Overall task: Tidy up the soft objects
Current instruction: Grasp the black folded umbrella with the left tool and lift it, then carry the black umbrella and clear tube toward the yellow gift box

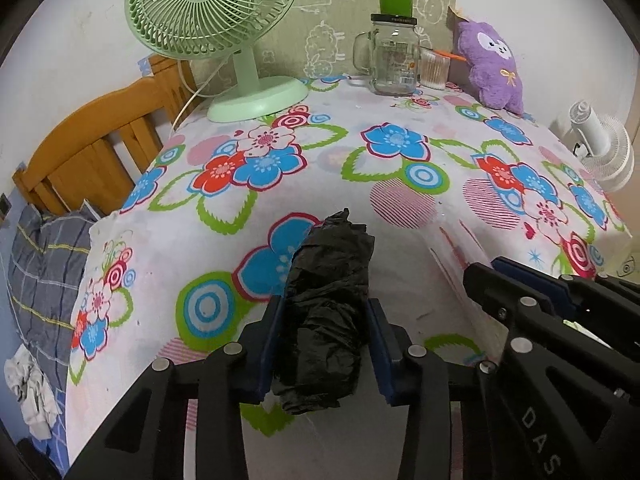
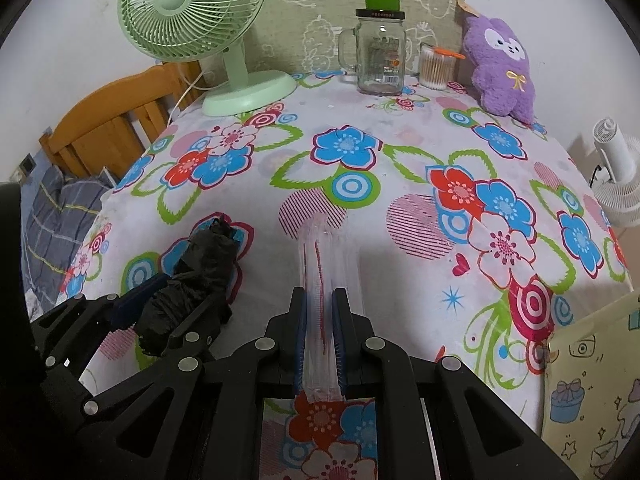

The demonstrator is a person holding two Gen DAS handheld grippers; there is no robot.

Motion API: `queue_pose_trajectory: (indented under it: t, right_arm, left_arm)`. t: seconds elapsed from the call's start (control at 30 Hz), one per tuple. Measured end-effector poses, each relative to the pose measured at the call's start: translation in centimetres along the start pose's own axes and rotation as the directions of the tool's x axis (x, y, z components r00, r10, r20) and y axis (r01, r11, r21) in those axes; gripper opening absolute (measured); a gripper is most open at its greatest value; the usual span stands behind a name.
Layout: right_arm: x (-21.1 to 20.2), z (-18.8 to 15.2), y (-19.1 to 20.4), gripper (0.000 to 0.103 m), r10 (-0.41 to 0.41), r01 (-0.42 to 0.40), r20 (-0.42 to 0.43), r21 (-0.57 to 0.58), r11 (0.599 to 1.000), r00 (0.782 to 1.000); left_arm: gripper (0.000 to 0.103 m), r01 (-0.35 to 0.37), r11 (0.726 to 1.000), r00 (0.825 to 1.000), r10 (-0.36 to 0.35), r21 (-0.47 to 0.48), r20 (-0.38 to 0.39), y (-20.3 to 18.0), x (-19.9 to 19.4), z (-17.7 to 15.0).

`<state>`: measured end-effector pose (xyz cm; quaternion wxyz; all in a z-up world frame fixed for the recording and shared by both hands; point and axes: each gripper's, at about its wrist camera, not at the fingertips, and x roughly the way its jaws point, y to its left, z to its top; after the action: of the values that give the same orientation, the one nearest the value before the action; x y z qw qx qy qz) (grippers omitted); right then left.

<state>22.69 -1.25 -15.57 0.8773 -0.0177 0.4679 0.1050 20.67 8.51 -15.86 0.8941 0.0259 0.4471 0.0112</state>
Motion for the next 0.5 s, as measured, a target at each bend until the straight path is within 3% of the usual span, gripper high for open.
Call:
queue_pose_trajectory:
  t: [0.5]
  right_arm:
    - [-3.9,-2.2,-1.1,0.015,0.007,-0.007,0.034,-0.002,1.000,0.999]
  left_arm:
    - [0.039,0.013,0.999,0.999,-0.012,-0.039,0.035,-1.8,-3.9,-1.9]
